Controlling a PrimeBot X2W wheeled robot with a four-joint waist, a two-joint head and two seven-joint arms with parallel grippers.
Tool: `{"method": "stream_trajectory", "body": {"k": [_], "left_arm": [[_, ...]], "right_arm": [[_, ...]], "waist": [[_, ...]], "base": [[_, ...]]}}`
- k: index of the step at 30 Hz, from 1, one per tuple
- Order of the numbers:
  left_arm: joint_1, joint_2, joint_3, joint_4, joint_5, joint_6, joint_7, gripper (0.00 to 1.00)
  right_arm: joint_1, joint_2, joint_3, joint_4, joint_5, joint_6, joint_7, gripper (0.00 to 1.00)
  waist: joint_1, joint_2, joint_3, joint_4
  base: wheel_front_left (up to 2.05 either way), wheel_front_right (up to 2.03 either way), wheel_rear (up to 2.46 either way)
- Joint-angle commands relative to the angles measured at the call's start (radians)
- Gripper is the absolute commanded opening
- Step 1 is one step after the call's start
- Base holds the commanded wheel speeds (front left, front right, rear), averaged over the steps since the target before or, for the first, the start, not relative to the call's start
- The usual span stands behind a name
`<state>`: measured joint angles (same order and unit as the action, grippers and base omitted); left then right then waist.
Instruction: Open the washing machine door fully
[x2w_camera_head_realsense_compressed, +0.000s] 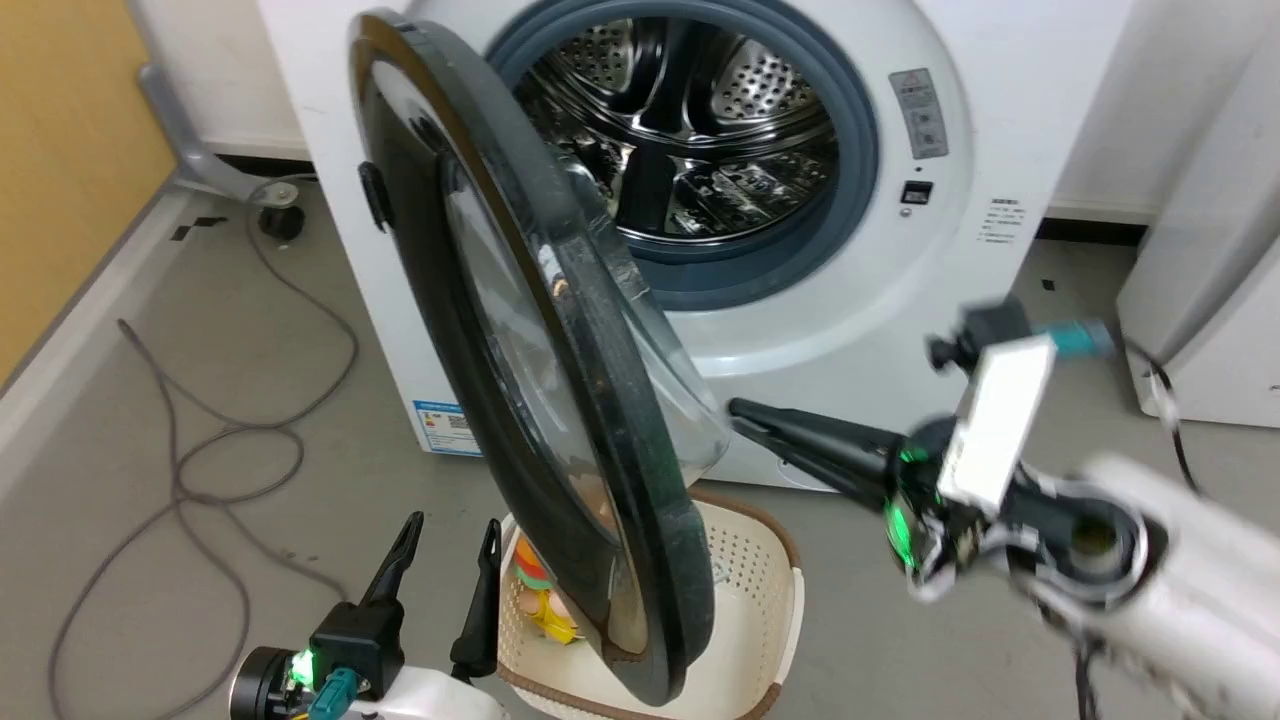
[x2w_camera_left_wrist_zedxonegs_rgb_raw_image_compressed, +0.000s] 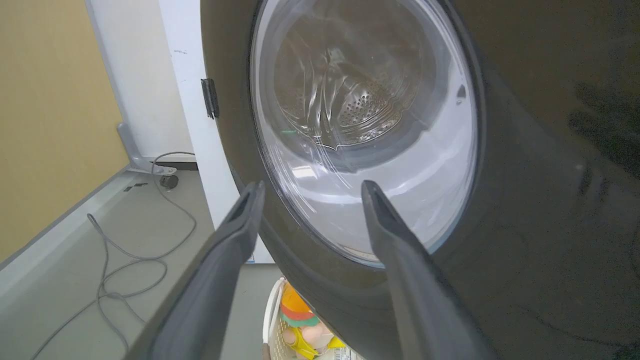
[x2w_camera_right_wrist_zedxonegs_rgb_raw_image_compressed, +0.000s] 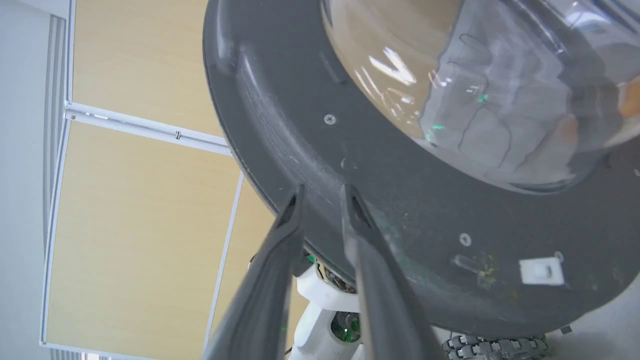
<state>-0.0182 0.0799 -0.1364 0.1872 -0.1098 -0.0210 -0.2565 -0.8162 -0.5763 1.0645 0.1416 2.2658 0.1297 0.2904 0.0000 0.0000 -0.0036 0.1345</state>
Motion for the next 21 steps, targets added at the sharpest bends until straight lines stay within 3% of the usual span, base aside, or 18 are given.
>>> {"method": "stream_trajectory", "body": {"k": [1, 9, 12, 15, 17, 18, 19, 20, 21], "left_arm": [[0.016, 0.004, 0.004, 0.002, -0.005, 0.002, -0.005, 1.00], [0.027, 0.011, 0.013, 0.017, -0.010, 0.009, -0.005, 1.00], [0.029, 0.012, 0.014, 0.023, -0.011, 0.011, -0.005, 1.00], [0.030, 0.012, 0.014, 0.026, -0.012, 0.012, -0.005, 1.00], [0.031, 0.012, 0.016, 0.027, -0.014, 0.013, -0.005, 1.00], [0.034, 0.011, 0.017, 0.027, -0.015, 0.017, -0.005, 1.00], [0.034, 0.011, 0.017, 0.027, -0.015, 0.017, -0.005, 1.00], [0.036, 0.012, 0.018, 0.028, -0.017, 0.017, -0.005, 1.00], [0.036, 0.012, 0.018, 0.028, -0.017, 0.017, -0.005, 1.00]], "right_arm": [[0.074, -0.010, -0.028, -0.019, -0.031, 0.001, -0.063, 1.00], [0.401, -0.017, -0.195, -0.115, -0.153, 0.001, -0.403, 1.00], [0.498, -0.034, -0.216, -0.082, -0.231, 0.001, -0.519, 1.00], [0.548, -0.023, -0.251, -0.045, -0.269, 0.001, -0.546, 1.00], [0.596, -0.004, -0.329, 0.025, -0.325, 0.001, -0.551, 1.00], [0.642, 0.033, -0.434, 0.122, -0.433, 0.001, -0.551, 1.00], [0.642, 0.033, -0.434, 0.122, -0.433, 0.001, -0.551, 1.00], [0.678, 0.082, -0.542, 0.204, -0.577, 0.001, -0.552, 1.00], [0.678, 0.082, -0.542, 0.204, -0.577, 0.001, -0.552, 1.00]], "waist": [[0.0000, 0.0000, -0.001, -0.015], [0.0000, 0.0000, -0.010, -0.054], [0.0000, 0.0000, -0.012, -0.065], [0.0000, 0.0000, -0.013, -0.073], [0.0000, 0.0000, -0.014, -0.082], [0.0000, 0.0000, -0.016, -0.090], [0.0000, 0.0000, -0.016, -0.090], [0.0000, 0.0000, -0.016, -0.097], [0.0000, 0.0000, -0.016, -0.097]], "base": [[0.00, 0.00, 0.00], [0.00, 0.00, 0.00], [0.00, 0.00, 0.00], [0.00, 0.00, 0.00], [0.00, 0.00, 0.00], [0.00, 0.00, 0.00], [0.00, 0.00, 0.00], [0.00, 0.00, 0.00], [0.00, 0.00, 0.00]]}}
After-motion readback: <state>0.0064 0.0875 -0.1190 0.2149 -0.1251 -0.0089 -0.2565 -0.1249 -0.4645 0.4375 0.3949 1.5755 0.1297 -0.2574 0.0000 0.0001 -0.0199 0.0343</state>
